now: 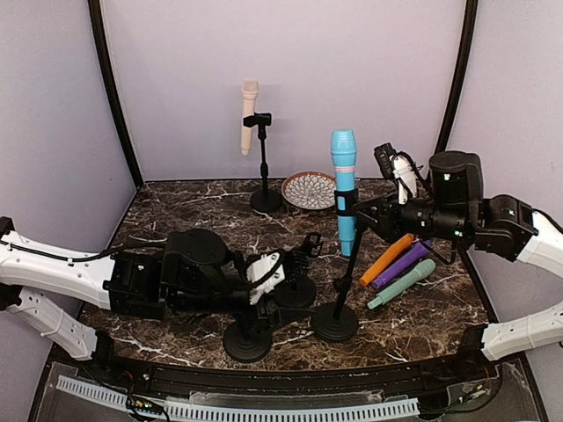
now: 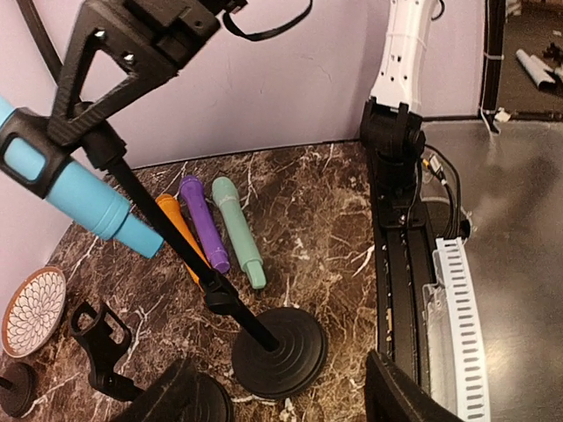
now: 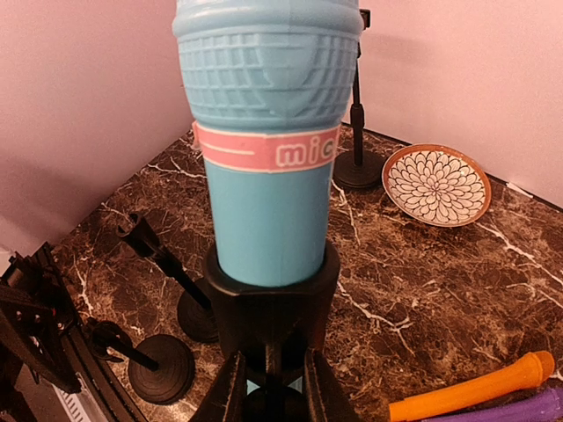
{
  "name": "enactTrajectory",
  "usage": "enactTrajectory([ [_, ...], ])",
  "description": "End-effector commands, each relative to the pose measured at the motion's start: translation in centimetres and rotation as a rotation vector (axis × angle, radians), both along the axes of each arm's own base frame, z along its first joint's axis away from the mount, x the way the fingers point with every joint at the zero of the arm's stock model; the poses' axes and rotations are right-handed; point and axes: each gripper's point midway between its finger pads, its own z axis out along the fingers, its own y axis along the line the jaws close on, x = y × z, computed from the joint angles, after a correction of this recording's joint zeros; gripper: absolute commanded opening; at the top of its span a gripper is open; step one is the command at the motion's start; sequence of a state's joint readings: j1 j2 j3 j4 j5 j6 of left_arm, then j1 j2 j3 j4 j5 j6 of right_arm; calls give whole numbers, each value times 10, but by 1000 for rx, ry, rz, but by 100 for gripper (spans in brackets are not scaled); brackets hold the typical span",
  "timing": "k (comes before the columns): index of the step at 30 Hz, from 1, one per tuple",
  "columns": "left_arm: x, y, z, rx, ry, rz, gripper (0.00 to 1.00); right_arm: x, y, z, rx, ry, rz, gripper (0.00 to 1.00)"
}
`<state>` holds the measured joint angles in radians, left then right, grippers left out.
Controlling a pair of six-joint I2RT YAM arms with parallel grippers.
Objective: Remove the microphone from the stand
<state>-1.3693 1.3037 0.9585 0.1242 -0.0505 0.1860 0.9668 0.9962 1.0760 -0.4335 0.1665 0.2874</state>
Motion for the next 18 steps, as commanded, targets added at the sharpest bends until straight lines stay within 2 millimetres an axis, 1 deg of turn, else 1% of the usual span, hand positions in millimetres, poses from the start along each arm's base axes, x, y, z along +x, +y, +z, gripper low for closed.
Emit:
enactTrajectory([
  [1, 1, -10, -10, 28, -198, 31, 67, 1, 4, 62, 234, -124, -37, 0],
  [2, 4, -14, -17, 58, -246, 43, 66, 1, 5, 63, 237, -124, -37, 0],
  [3, 2, -17, -14, 46, -271, 43, 66, 1, 5, 63, 240, -124, -36, 0],
  [4, 5, -20, -21, 72, -312, 51, 65, 0, 6, 63, 240, -122, -34, 0],
  [8, 5, -34, -29, 100, -387, 29, 63, 0, 7, 62, 236, -116, -30, 0],
  [9, 5, -37, -37, 121, -394, 23, 62, -1, 8, 60, 234, -113, -28, 0],
  [10, 6, -39, -36, 126, -407, 24, 62, -2, 9, 60, 235, -114, -20, 0],
  [11, 7, -42, -45, 146, -410, 24, 61, -3, 10, 59, 234, -116, -6, 0],
  [12, 10, -43, -43, 145, -414, 39, 61, -5, 12, 58, 237, -118, 6, 0],
  [13, 11, -45, -48, 154, -413, 45, 61, -7, 13, 57, 239, -120, 21, 0],
  [16, 13, -47, -52, 148, -395, 64, 62, -9, 18, 50, 223, -112, 46, 0],
  [17, 16, -47, -56, 158, -398, 81, 64, -10, 20, 48, 217, -107, 53, 0],
  [18, 19, -47, -55, 150, -401, 94, 65, -10, 22, 45, 210, -104, 60, 0],
])
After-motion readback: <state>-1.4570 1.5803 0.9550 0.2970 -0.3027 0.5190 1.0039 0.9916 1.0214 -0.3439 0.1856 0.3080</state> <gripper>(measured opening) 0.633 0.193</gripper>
